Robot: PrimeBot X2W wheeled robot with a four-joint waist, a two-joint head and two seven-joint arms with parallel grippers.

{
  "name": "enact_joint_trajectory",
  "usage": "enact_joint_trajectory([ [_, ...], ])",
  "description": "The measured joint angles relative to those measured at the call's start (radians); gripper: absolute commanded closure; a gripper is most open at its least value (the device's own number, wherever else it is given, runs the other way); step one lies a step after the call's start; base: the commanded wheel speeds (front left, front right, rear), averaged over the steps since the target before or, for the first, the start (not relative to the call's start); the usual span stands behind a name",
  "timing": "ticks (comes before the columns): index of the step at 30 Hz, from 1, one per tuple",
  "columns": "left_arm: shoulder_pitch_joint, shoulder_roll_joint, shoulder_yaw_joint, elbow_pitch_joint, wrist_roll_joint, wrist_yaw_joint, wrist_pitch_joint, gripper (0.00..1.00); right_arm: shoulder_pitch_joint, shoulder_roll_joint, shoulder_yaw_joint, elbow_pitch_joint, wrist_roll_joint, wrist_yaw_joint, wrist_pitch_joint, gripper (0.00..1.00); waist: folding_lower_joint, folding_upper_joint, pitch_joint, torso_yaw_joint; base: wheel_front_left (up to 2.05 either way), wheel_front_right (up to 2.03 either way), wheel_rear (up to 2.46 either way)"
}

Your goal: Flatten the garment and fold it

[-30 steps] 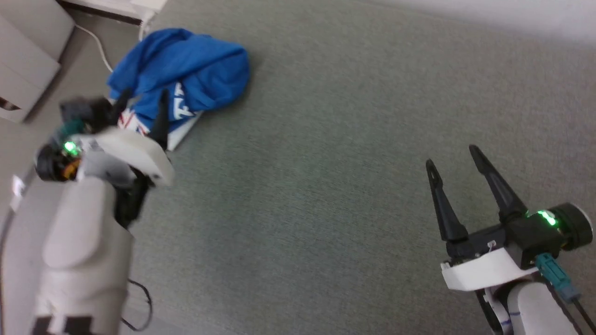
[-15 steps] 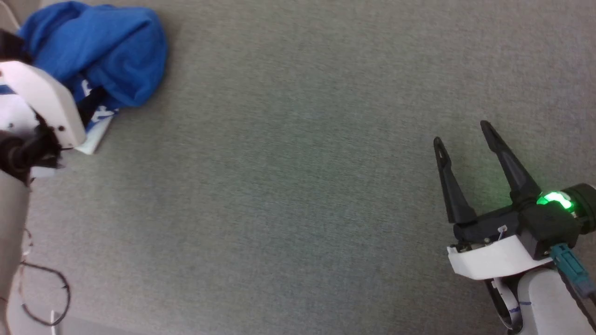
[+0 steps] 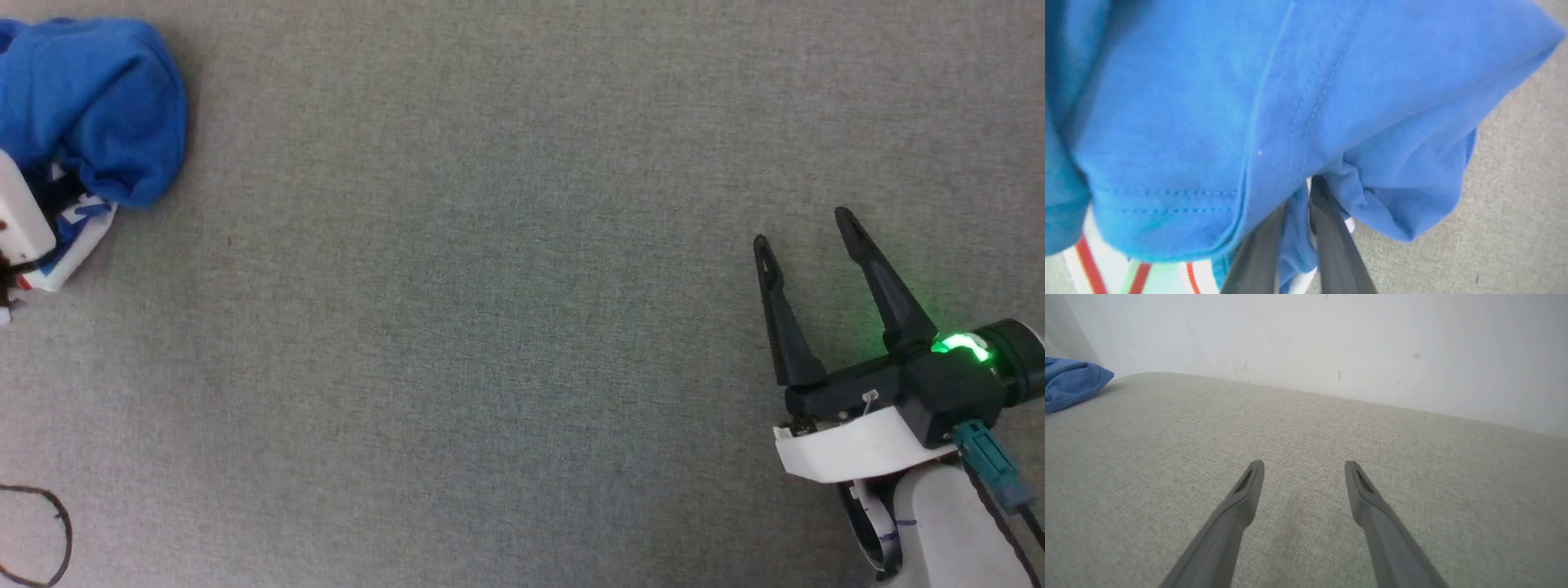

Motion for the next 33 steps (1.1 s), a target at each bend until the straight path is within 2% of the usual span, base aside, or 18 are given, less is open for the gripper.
enact_joint_trajectory([
  [7, 0.042, 0.009, -0.016, 0.012, 0.047, 0.0, -0.355, 1.0, 0.001, 0.017, -0.013, 0.067, 0.003, 0.0, -0.008, 0.0, 0.0001, 0.0, -0.087, -0.005, 0.0, 0.0, 0.0],
  [15, 0.052, 0.035, -0.067, -0.033, 0.087, 0.0, -0.592, 1.0, 0.047, 0.025, -0.044, 0.119, 0.032, 0.0, -0.009, 0.0, 0.0, 0.0, -0.235, -0.01, 0.0, 0.0, 0.0],
  [21, 0.081, 0.015, -0.115, -0.1, 0.111, -0.001, -0.681, 1.0, 0.097, 0.025, -0.103, 0.154, 0.066, 0.0, -0.009, 0.0, -0.0002, 0.0, -0.36, -0.016, 0.0, 0.0, 0.0],
  [27, 0.141, -0.051, -0.135, -0.202, 0.105, 0.007, -0.711, 1.0, 0.129, 0.026, -0.149, 0.183, 0.068, 0.0, -0.009, 0.0, -0.0003, 0.0, -0.475, -0.028, 0.0, 0.0, 0.0],
  [33, 0.239, -0.109, -0.174, -0.353, 0.116, 0.088, -0.726, 1.0, 0.145, 0.026, -0.149, 0.192, 0.067, 0.0, -0.009, 0.0, -0.0003, 0.0, -0.555, -0.074, 0.0, 0.0, 0.0],
])
